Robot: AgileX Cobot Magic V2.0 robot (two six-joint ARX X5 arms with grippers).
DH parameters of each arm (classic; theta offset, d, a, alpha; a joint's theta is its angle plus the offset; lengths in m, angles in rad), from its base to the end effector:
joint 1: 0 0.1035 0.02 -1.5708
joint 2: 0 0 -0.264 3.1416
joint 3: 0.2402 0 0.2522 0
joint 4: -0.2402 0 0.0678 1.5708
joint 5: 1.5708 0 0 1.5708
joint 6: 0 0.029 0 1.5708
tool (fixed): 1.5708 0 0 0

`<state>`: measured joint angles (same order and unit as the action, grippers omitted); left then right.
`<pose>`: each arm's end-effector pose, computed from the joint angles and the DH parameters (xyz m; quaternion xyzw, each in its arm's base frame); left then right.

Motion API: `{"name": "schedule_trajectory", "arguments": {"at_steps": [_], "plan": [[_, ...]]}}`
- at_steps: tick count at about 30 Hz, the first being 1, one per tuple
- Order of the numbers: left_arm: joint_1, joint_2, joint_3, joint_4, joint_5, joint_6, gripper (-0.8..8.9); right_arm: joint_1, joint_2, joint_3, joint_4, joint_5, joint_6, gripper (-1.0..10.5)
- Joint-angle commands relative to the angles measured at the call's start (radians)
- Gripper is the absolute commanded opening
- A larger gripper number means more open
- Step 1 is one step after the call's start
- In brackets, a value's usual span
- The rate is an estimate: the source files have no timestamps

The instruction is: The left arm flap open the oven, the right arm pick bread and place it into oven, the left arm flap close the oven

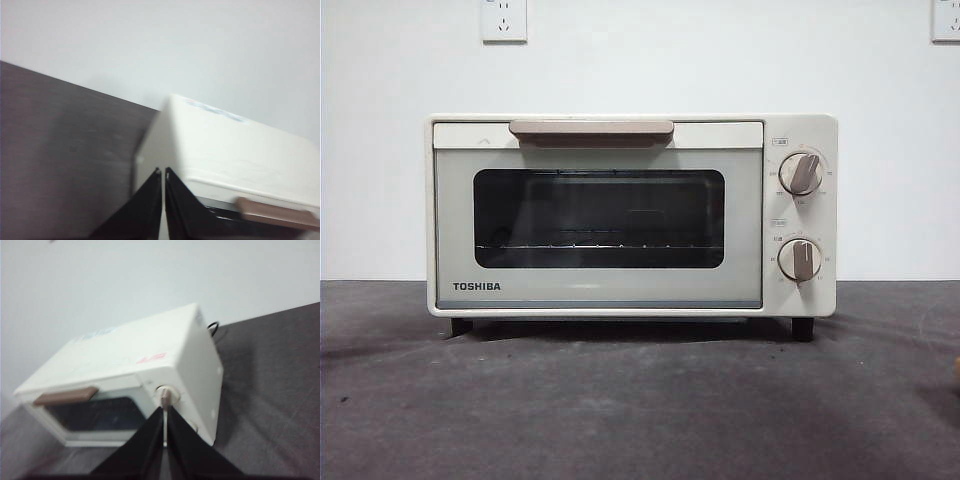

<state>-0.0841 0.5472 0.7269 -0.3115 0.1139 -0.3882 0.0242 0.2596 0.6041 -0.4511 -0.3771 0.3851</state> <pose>0.1199 -0.0134 0.3310 -0.1925 0.0836 -0.0841 0.9741 0.0691 0.0124 0.3004 0.1964 0.0896 0.1853 0.9587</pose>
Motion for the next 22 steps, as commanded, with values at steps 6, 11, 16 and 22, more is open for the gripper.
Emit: {"name": "schedule_trajectory", "arguments": {"at_steps": [6,11,16,22], "plan": [[-0.049,0.132,0.167,-0.095,0.249,0.070,0.18,0.000,0.172,0.224,-0.178,-0.137,-0.246,0.1],[-0.108,0.194,0.248,-0.198,0.360,0.164,0.17,0.059,0.240,0.308,-0.257,-0.151,-0.347,0.1],[-0.180,0.211,0.297,-0.272,0.462,0.257,0.18,0.163,0.249,0.327,-0.269,-0.151,-0.378,0.1],[-0.229,0.194,0.297,-0.272,0.529,0.257,0.27,0.186,0.248,0.327,-0.295,-0.150,-0.323,0.1]]}}
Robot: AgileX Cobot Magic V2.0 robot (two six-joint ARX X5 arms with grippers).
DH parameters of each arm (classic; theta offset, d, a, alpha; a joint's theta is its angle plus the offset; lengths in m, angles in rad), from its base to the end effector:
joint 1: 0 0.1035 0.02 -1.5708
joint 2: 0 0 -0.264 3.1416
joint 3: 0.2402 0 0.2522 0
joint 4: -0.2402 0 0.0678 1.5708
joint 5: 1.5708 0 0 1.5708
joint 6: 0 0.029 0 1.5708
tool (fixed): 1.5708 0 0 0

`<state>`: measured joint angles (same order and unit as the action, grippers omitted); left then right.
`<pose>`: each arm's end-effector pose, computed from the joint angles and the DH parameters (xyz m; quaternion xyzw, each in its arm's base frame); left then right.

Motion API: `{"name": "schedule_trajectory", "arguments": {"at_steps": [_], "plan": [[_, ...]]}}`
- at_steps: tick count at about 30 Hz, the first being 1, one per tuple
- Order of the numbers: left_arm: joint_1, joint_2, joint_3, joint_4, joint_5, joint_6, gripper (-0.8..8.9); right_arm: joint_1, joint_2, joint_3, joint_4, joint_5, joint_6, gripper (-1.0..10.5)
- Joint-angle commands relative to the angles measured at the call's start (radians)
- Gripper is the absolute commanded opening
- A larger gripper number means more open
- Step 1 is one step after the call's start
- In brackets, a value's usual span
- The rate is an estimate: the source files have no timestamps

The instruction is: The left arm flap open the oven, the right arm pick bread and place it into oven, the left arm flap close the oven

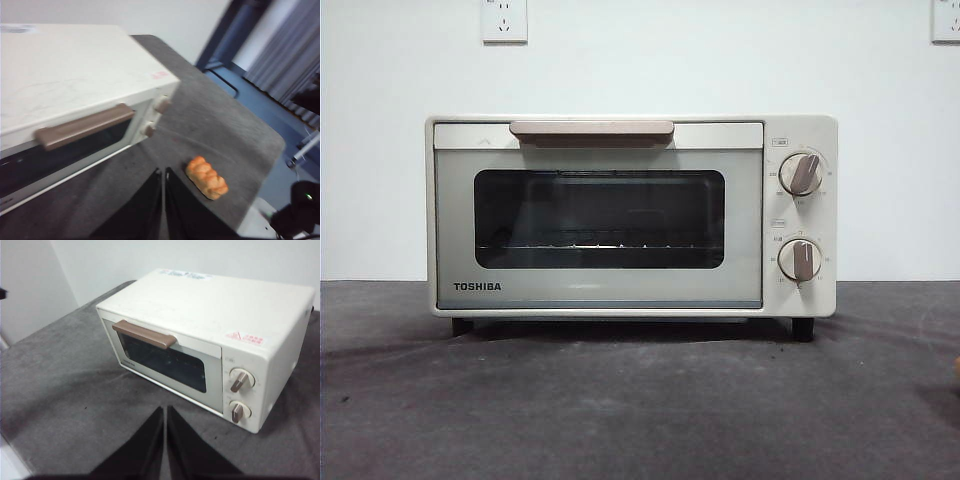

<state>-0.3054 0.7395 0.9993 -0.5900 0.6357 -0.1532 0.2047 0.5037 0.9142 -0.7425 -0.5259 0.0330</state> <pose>0.1212 -0.0563 0.3728 -0.0942 0.1959 -0.4335 0.8746 0.0727 0.0300 0.3534 0.0416 0.1689 0.3496 0.9206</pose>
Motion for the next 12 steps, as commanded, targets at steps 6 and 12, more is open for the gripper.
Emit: {"name": "schedule_trajectory", "arguments": {"at_steps": [6,12], "plan": [[-0.009,-0.002,0.024,0.005,0.007,0.022,2.00,0.005,0.004,0.017,-0.014,0.003,0.046,1.9],[-0.009,-0.001,0.024,0.006,0.008,0.021,4.98,0.005,0.004,0.017,-0.014,0.003,0.074,4.6]]}}
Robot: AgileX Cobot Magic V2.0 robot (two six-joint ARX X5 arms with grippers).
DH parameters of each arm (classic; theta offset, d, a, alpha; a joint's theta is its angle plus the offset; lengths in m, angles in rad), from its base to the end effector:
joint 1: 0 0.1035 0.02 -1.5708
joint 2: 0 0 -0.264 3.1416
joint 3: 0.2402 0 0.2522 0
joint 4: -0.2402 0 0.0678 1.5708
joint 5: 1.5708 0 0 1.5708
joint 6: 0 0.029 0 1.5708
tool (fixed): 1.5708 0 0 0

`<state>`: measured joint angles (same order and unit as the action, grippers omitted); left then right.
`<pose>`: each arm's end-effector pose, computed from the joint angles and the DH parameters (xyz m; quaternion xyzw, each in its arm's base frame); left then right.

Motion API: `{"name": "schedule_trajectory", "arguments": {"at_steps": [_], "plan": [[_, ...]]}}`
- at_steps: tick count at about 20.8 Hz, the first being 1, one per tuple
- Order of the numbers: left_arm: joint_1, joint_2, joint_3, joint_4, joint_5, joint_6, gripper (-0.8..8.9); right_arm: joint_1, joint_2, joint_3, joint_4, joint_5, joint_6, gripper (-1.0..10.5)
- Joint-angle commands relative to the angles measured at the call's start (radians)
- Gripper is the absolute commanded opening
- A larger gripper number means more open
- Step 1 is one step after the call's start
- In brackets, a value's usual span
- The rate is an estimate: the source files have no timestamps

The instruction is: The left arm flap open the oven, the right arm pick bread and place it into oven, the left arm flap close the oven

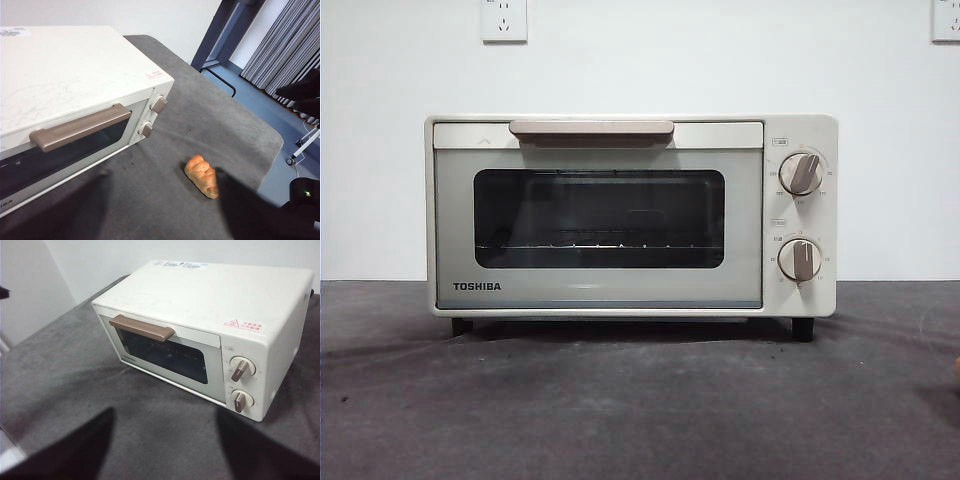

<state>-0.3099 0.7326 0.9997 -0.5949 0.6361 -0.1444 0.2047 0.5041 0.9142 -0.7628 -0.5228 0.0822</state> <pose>0.1190 -0.0562 0.3732 -0.0898 0.1930 -0.4367 0.8741 0.0722 0.0298 0.3516 0.0656 0.1875 0.3428 0.9182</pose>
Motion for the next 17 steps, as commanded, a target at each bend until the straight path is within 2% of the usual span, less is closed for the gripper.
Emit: {"name": "schedule_trajectory", "arguments": {"at_steps": [1,10,17], "plan": [[-0.005,0.006,0.024,0.011,0.007,0.013,5.17,0.005,0.003,0.017,0.006,0.000,0.027,4.8],[-0.005,0.006,0.024,0.011,0.007,0.008,5.32,0.005,0.005,0.017,0.001,0.002,0.068,4.9],[-0.006,0.006,0.024,0.011,0.007,0.009,5.31,0.005,0.081,0.016,-0.159,0.114,0.093,4.9]]}}
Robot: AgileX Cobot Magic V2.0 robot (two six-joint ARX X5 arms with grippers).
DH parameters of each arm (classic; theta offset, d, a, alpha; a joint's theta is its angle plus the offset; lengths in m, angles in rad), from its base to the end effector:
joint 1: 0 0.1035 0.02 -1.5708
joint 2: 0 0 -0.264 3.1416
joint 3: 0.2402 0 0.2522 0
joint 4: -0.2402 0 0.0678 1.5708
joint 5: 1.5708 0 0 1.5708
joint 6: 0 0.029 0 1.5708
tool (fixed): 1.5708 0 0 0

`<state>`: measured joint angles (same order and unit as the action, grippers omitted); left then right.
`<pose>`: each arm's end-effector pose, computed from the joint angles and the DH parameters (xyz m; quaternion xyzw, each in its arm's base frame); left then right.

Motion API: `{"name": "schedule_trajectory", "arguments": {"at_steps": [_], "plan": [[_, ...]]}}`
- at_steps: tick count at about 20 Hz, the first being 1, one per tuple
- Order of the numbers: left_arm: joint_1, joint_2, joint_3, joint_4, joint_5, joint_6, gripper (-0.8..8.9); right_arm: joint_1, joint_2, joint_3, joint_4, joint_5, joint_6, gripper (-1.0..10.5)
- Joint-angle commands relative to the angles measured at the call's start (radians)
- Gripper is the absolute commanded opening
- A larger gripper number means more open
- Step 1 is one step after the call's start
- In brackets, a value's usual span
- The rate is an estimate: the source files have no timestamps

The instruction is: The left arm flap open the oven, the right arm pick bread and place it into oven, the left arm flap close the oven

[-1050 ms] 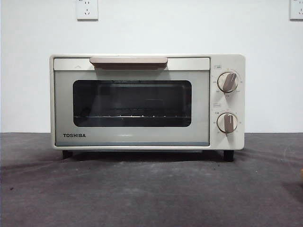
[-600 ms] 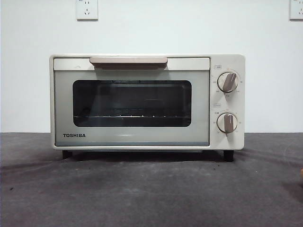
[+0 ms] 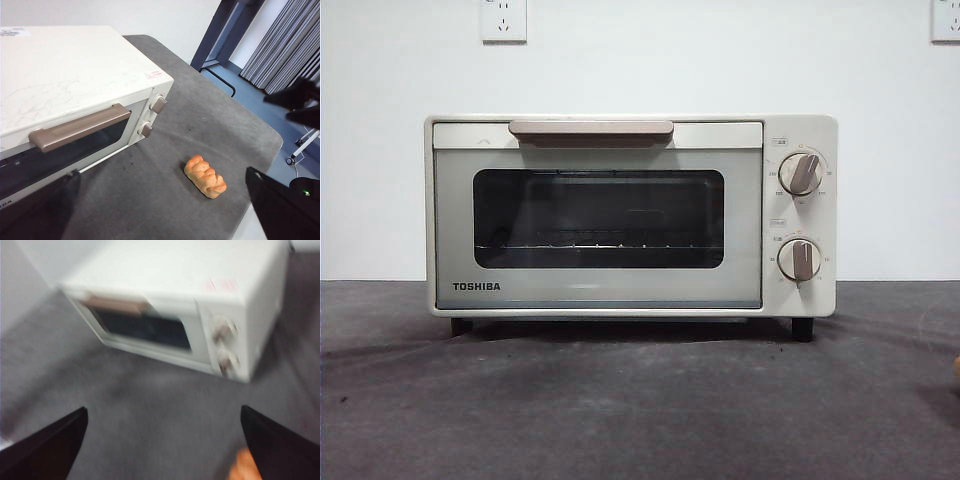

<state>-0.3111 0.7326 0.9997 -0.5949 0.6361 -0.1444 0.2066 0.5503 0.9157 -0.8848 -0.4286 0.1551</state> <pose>0.1189 -0.0563 0.3732 -0.0897 0.1931 -0.4372 0.8738 0.0798 0.0290 0.3384 0.0995 0.2778 0.2811 0.9132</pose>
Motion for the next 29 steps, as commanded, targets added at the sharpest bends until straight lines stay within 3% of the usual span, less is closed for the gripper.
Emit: {"name": "schedule_trajectory", "arguments": {"at_steps": [1,12,29], "plan": [[-0.005,0.006,0.024,0.011,0.007,0.009,5.31,0.003,0.053,0.014,-0.061,0.031,0.021,4.9],[-0.006,0.006,0.024,0.011,0.007,0.009,5.31,0.009,0.349,-0.007,-0.209,0.172,0.051,4.9],[-0.005,0.006,0.024,0.010,0.007,0.009,5.31,0.014,0.835,-0.110,0.028,0.243,0.080,4.8]]}}
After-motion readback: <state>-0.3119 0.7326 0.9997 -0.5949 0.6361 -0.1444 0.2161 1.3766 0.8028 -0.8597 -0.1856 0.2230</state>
